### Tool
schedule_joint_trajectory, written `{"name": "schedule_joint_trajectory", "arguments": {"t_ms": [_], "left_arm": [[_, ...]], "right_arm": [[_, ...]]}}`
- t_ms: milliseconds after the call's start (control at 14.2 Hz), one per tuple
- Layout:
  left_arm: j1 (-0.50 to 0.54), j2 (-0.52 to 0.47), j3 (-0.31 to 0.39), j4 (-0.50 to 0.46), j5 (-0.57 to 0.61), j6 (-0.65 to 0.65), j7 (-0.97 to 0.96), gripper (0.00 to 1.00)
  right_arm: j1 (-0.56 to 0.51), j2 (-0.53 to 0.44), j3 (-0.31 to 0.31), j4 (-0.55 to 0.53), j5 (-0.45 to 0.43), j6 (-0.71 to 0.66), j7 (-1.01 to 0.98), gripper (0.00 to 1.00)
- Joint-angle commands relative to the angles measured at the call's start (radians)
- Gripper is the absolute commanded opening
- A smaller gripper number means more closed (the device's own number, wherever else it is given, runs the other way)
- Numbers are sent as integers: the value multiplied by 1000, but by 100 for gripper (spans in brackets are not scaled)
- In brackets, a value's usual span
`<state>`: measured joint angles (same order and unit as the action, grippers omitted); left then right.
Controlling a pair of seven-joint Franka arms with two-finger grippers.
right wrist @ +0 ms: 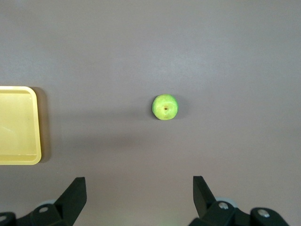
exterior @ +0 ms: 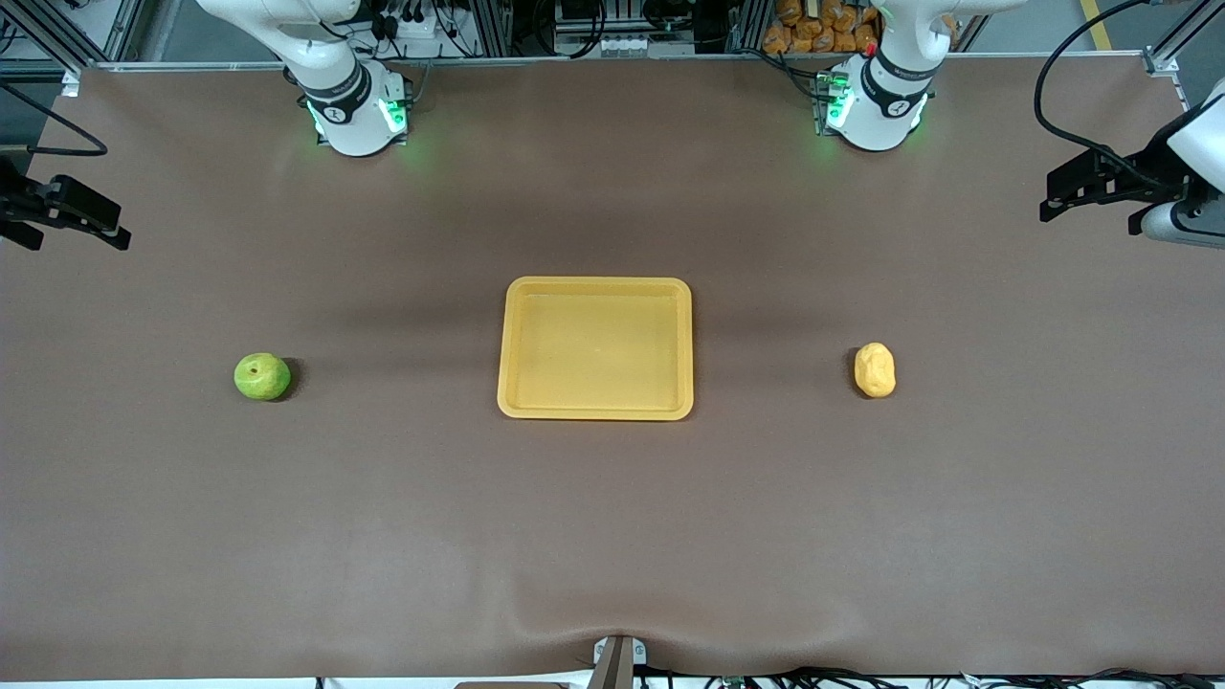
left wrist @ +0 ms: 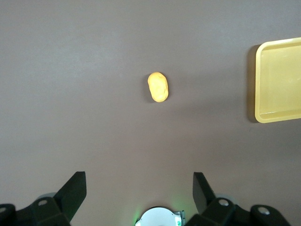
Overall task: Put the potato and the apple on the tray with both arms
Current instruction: 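Reach the left gripper to the potato while the right gripper reaches the apple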
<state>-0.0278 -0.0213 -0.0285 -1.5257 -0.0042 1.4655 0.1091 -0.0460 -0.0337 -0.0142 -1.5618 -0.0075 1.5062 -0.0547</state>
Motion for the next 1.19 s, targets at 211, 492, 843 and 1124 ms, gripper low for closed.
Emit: {"name": "schedule_joint_trajectory", "arguments": {"t_ms": [211,492,843,1124], "left_arm": [[6,12,-5,-8,23,-20,-61,100],[15,78,2,-10,20,-24,-104,100],[28,196,-1,-65,21,2,-123,100],[23,268,-8,-163,116,128,-193,100]], "right_arm": [[-14,-15,8,-12,1,-3,7,100],[-11,-14,8,-11,1,-3,6,100],[-20,-9,7,-4,1,8,9,100],[-34,14,7,5,0,2,9,100]]}}
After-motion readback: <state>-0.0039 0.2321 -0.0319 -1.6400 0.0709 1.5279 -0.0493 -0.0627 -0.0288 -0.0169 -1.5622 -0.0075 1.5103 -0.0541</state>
